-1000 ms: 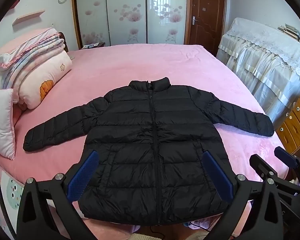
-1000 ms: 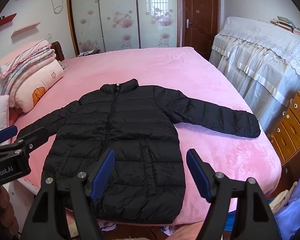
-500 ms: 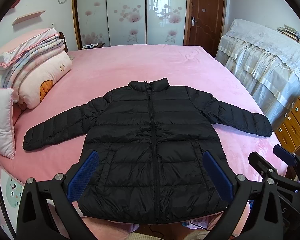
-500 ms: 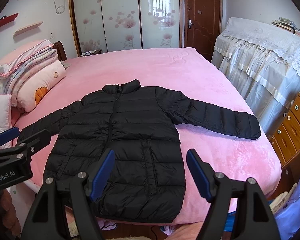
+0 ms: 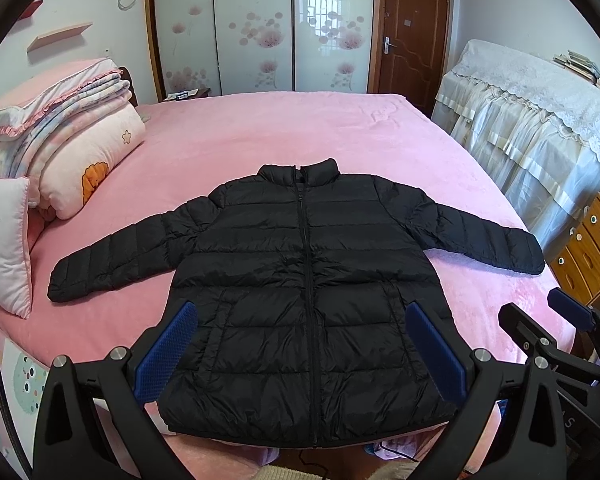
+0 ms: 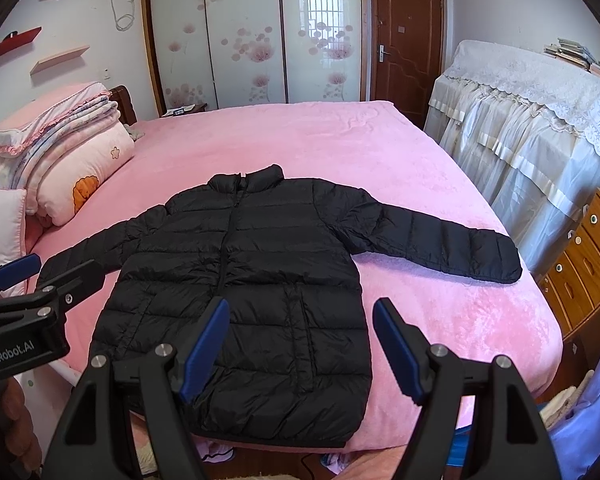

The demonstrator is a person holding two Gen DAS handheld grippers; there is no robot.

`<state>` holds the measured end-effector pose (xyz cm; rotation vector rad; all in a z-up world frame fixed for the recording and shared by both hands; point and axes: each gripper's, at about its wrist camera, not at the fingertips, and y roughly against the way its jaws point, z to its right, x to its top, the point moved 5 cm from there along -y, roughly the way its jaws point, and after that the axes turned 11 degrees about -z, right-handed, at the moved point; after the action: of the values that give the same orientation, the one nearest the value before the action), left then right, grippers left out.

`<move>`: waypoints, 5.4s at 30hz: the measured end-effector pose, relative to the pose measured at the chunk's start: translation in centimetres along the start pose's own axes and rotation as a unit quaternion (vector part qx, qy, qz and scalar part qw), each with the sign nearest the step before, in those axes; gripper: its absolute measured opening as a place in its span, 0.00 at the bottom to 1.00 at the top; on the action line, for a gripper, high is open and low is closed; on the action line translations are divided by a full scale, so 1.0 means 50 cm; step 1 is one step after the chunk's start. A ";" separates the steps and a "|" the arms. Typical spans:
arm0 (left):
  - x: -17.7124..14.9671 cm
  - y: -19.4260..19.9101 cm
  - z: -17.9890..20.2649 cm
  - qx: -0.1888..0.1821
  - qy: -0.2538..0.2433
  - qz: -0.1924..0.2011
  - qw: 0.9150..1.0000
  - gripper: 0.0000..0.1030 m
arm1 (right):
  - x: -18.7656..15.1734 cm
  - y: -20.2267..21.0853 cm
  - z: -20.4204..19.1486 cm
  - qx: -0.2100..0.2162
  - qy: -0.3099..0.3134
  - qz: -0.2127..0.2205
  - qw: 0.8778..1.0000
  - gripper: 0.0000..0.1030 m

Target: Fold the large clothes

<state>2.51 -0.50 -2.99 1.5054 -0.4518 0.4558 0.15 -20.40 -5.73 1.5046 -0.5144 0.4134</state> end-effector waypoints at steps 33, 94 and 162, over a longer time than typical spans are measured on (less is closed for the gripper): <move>-0.003 0.009 -0.009 0.003 0.000 -0.002 1.000 1.00 | -0.007 0.002 -0.003 0.005 -0.005 0.003 1.000 0.72; 0.279 -0.031 0.520 -0.046 -0.125 0.109 0.985 1.00 | 0.187 0.041 0.656 -0.119 -0.197 0.115 0.966 0.72; 0.193 -0.276 0.158 0.075 -0.040 0.064 0.994 1.00 | 0.339 -0.112 0.138 0.096 0.001 0.138 0.986 0.03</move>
<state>18.14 -8.53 -9.08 1.6508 -0.5897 0.5402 16.86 -28.45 -0.92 1.6228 -0.7006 0.6967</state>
